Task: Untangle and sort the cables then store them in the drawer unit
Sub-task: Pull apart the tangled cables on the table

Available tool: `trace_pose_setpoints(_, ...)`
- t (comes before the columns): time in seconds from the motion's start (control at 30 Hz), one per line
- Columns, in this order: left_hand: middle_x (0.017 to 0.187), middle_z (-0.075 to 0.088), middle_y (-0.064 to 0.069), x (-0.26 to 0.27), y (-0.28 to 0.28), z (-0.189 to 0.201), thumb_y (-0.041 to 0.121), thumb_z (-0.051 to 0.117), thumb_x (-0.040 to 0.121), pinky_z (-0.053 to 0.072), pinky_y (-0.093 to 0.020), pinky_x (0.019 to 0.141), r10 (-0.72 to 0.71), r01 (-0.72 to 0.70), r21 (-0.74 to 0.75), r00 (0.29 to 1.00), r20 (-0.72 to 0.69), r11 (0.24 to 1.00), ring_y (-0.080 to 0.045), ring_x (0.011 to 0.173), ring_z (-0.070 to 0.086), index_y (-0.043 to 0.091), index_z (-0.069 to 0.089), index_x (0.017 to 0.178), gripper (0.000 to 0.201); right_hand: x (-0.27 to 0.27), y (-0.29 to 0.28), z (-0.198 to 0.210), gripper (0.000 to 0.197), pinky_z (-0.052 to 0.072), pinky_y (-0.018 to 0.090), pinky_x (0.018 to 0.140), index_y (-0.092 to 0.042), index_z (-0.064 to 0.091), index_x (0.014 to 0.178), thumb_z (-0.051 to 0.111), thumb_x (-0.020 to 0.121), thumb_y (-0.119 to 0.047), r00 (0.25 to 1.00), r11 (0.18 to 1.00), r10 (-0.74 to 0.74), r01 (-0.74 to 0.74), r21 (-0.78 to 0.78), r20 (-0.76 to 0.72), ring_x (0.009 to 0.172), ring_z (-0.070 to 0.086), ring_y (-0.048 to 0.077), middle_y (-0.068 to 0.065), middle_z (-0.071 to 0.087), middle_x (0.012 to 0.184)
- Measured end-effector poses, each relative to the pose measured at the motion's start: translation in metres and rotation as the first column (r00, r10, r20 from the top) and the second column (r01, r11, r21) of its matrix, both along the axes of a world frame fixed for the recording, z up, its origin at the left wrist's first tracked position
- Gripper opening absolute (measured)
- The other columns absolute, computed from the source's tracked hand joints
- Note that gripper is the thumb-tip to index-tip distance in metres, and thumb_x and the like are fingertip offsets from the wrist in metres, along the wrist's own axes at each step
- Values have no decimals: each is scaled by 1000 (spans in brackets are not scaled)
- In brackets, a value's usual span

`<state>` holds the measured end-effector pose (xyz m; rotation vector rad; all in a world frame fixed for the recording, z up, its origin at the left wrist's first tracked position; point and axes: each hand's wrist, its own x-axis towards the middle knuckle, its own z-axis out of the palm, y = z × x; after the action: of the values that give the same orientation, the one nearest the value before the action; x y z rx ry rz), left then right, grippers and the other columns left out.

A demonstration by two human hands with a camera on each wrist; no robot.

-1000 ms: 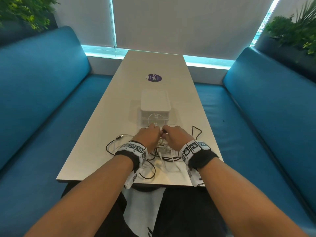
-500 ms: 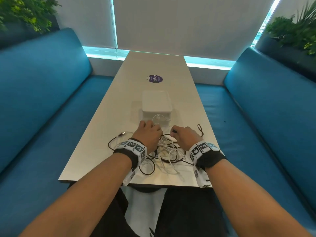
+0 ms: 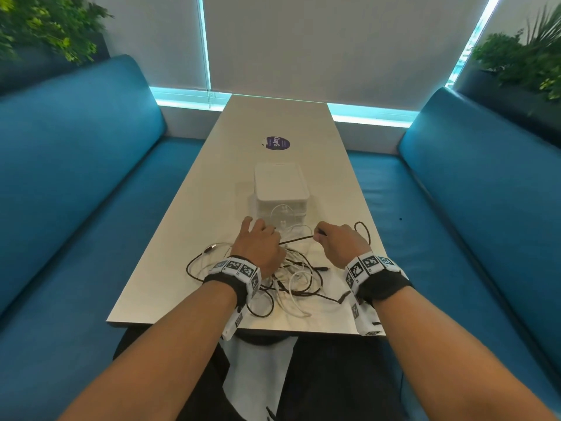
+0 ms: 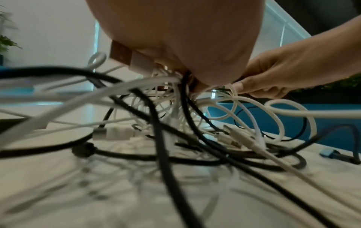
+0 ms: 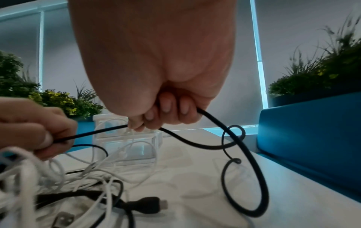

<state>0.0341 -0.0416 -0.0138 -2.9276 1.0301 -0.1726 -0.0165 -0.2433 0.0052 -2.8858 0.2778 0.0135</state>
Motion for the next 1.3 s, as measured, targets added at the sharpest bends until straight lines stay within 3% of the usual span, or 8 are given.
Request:
trace_pose_setpoints(0.2,118,62,0,1,-7,-6,31,31,103,20,-49,115,-106,105,37,994,35,994,-23,119,47,20,64,114,36,-10,-4,-5,19,53,38,69,-23,53,109,40,103,-35,995,994,-101,100,-39,-23,78,61,29,8,63,94)
trace_pose_setpoints(0.33,118,63,1,3,-11,-1,23,42,99,21,-50,113,-124,119,123,992,29,985,-23,121,47,24,60,119,27,-3,23,-3,30,53,41,79,-24,49,128,43,101,-34,998,991,63,-65,117,15,92,64,32,11,67,103)
trace_pose_setpoints(0.53,116,62,3,2,-5,2,19,42,99,21,-51,111,-142,135,138,989,44,981,-21,119,49,25,55,120,26,4,39,-9,21,37,31,70,-13,61,99,45,103,-26,974,965,215,-200,168,-75,84,58,25,10,68,98)
trace_pose_setpoints(0.8,116,60,2,12,1,2,38,33,100,20,-56,111,-99,104,92,993,-61,990,-21,120,47,23,62,110,34,4,23,-1,23,45,34,72,-17,65,96,44,101,-23,985,969,170,-162,186,-24,78,58,22,-2,64,83)
trace_pose_setpoints(0.93,107,59,5,17,6,3,36,36,98,19,-55,111,-116,121,31,984,-136,992,-20,115,46,24,55,102,23,1,3,-3,22,47,36,73,-22,64,98,43,101,-27,999,988,46,-45,148,-8,84,60,27,7,66,92)
trace_pose_setpoints(1.03,108,61,6,17,9,2,32,38,99,21,-51,110,-108,103,-38,974,-198,994,-19,115,47,25,52,103,17,-1,-11,-9,22,46,35,74,-23,62,103,41,101,-28,998,993,-54,56,103,-22,89,59,30,12,65,98)
trace_pose_setpoints(1.13,115,62,5,13,5,-1,33,33,104,25,-50,107,-129,133,33,985,-115,990,-20,117,48,27,56,112,26,-3,-11,-12,24,48,35,78,-20,62,109,40,102,-27,993,993,-105,109,52,-60,90,61,33,15,63,106)
trace_pose_setpoints(1.3,115,63,-1,10,-5,-5,27,37,103,21,-48,113,-120,125,86,991,-59,989,-23,118,51,20,60,112,26,-2,22,-7,41,53,44,83,-18,40,142,39,104,-33,999,999,30,-30,25,-10,101,62,38,19,62,115)
